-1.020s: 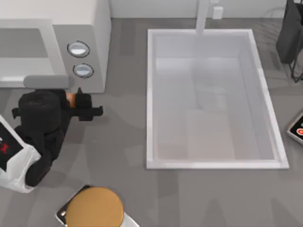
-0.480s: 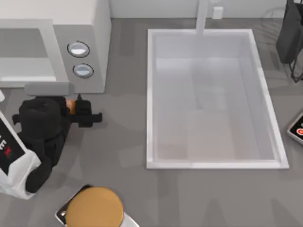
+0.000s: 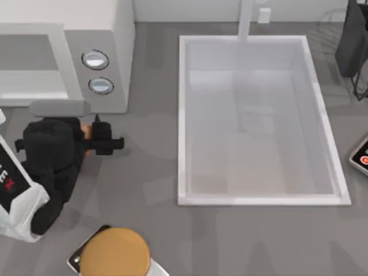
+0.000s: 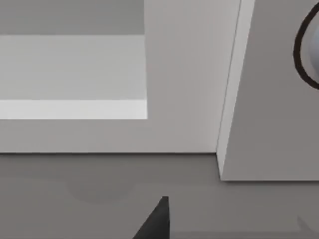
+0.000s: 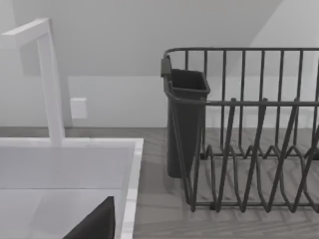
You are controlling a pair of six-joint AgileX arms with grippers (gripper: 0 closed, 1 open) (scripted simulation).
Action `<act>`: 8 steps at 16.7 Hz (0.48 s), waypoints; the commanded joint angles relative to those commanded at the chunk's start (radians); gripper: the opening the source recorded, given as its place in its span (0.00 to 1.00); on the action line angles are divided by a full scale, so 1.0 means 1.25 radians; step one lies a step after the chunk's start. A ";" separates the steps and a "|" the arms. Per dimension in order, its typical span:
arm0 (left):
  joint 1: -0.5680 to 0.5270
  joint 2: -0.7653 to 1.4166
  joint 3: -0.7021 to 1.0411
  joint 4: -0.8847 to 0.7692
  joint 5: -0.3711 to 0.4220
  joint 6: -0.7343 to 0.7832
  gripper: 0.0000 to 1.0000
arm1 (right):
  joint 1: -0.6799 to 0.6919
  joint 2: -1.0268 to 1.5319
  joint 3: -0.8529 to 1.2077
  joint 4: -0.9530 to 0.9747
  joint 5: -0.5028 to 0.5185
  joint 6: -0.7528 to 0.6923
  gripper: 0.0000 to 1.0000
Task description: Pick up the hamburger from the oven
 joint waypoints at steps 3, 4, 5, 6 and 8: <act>0.000 0.000 0.000 0.000 0.000 0.000 0.98 | 0.000 0.000 0.000 0.000 0.000 0.000 1.00; 0.000 0.000 0.000 0.000 0.000 0.000 1.00 | 0.000 0.000 0.000 0.000 0.000 0.000 1.00; 0.000 0.000 0.000 0.000 0.000 0.000 1.00 | 0.000 0.000 0.000 0.000 0.000 0.000 1.00; 0.000 0.000 0.000 0.000 0.000 0.000 1.00 | 0.000 0.000 0.000 0.000 0.000 0.000 1.00; 0.000 0.000 0.000 0.000 0.000 0.000 1.00 | 0.000 0.000 0.000 0.000 0.000 0.000 1.00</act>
